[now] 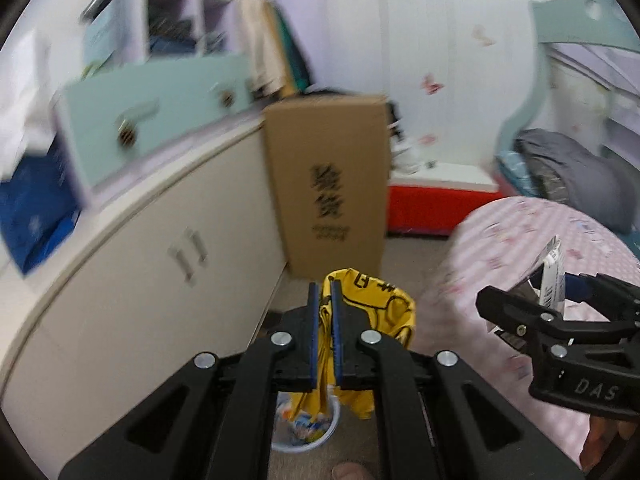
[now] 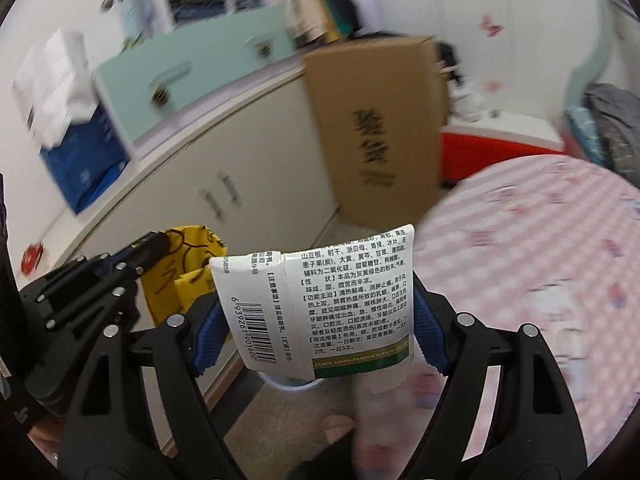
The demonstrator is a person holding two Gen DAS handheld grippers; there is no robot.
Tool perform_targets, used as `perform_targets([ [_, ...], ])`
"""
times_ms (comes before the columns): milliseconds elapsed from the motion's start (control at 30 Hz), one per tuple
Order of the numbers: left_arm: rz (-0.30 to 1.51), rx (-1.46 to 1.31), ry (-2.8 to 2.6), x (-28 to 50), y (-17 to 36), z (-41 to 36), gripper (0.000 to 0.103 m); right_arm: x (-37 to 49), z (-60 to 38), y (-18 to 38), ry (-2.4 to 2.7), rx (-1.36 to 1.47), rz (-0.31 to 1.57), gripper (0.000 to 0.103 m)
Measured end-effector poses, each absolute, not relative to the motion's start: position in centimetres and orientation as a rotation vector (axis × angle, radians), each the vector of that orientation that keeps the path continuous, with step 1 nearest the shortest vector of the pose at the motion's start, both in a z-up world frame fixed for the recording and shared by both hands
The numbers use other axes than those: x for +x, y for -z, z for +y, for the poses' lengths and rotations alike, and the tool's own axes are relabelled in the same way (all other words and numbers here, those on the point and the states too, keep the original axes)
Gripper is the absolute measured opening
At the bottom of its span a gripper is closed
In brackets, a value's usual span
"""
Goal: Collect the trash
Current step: 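Carry both items to the wastebasket and open the left gripper above it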
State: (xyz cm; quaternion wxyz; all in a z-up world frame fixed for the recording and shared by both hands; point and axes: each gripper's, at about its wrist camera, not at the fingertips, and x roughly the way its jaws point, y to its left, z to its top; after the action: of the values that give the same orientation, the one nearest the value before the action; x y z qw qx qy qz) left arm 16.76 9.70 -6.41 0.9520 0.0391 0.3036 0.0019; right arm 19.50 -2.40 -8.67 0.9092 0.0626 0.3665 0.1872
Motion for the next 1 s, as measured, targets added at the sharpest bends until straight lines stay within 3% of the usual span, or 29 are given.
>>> perform_targets([
  [300, 0.761, -0.013, -0.182, 18.5, 13.1, 20.5, 0.005, 23.1, 7.4, 14.7, -0.486, 0.092, 0.862, 0.081],
  [400, 0.792, -0.039, -0.230, 19.3, 14.7, 23.2, 0.005, 24.4, 9.1, 16.5, -0.479, 0.091, 0.862, 0.091],
  [567, 0.827, -0.053, -0.286, 20.3, 16.7, 25.8, 0.005, 26.5, 10.1, 19.1, -0.476, 0.103, 0.902, 0.095],
  [1000, 0.853, -0.052, -0.254, 22.7, 18.6, 23.9, 0.005, 25.2, 7.3, 18.3, -0.353, -0.002, 0.834, 0.095],
])
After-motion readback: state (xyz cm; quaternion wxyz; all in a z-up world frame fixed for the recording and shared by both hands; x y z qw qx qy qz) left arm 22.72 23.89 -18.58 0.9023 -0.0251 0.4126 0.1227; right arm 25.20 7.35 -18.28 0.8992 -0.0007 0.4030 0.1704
